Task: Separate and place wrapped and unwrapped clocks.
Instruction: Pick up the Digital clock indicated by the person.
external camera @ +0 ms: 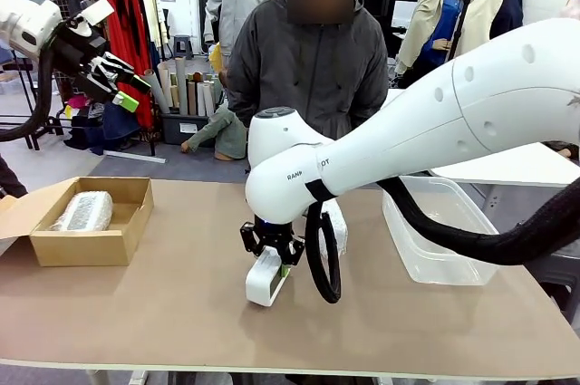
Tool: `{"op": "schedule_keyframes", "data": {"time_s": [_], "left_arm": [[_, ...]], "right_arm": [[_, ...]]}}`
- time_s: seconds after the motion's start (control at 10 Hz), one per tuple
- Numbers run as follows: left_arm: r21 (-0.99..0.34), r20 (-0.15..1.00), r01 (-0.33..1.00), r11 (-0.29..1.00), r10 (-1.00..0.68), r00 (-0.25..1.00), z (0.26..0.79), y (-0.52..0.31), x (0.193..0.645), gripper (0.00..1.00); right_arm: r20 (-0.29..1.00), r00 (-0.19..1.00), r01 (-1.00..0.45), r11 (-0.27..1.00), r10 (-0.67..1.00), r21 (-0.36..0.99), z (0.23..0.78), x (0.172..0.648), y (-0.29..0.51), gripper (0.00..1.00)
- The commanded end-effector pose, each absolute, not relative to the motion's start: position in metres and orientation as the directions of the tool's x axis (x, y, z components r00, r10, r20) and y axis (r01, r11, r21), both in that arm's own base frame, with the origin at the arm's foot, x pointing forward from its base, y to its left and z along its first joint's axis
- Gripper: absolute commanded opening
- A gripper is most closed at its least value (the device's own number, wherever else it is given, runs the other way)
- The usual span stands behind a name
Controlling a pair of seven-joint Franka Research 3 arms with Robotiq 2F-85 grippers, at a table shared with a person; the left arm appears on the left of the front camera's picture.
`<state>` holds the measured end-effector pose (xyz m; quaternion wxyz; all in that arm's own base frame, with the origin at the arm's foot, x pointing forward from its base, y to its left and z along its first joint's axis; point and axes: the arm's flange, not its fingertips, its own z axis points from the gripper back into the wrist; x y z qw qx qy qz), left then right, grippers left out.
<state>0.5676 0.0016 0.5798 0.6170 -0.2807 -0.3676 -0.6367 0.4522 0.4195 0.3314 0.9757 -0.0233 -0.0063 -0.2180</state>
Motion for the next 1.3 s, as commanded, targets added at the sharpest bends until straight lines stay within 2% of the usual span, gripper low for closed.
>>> {"op": "schedule_keyframes", "data": {"time_s": [0.0, 0.2, 0.4, 0.7, 0.9, 1.2], "left_arm": [[0.12, 0.812, 0.992, 0.03, -0.577, -0.081, 0.58, 0.002, 0.566, 1.0], [0.12, 0.812, 0.992, 0.03, -0.577, -0.081, 0.58, 0.002, 0.566, 1.0], [0.12, 0.812, 0.992, 0.03, -0.577, -0.081, 0.58, 0.002, 0.566, 1.0], [0.12, 0.812, 0.992, 0.03, -0.577, -0.081, 0.58, 0.002, 0.566, 1.0], [0.12, 0.812, 0.992, 0.03, -0.577, -0.081, 0.58, 0.002, 0.566, 1.0], [0.12, 0.812, 0.992, 0.03, -0.577, -0.081, 0.58, 0.002, 0.566, 1.0]], "right_arm": [[-0.042, 0.947, 0.308, 0.94, -0.318, -0.149, 0.366, 0.441, 0.427, 0.0], [-0.123, 0.989, 0.068, 0.986, -0.088, -0.151, 0.403, 0.431, 0.431, 0.0], [-0.118, 0.992, -0.052, 0.984, 0.031, -0.171, 0.441, 0.422, 0.436, 0.0], [-0.144, 0.91, -0.406, 0.904, 0.388, -0.132, 0.49, 0.416, 0.437, 0.0], [-0.082, 0.891, -0.453, 0.883, 0.446, -0.12, 0.519, 0.42, 0.439, 0.0], [0.027, 0.908, -0.414, 0.905, 0.418, -0.102, 0.572, 0.43, 0.441, 0.0]]}}
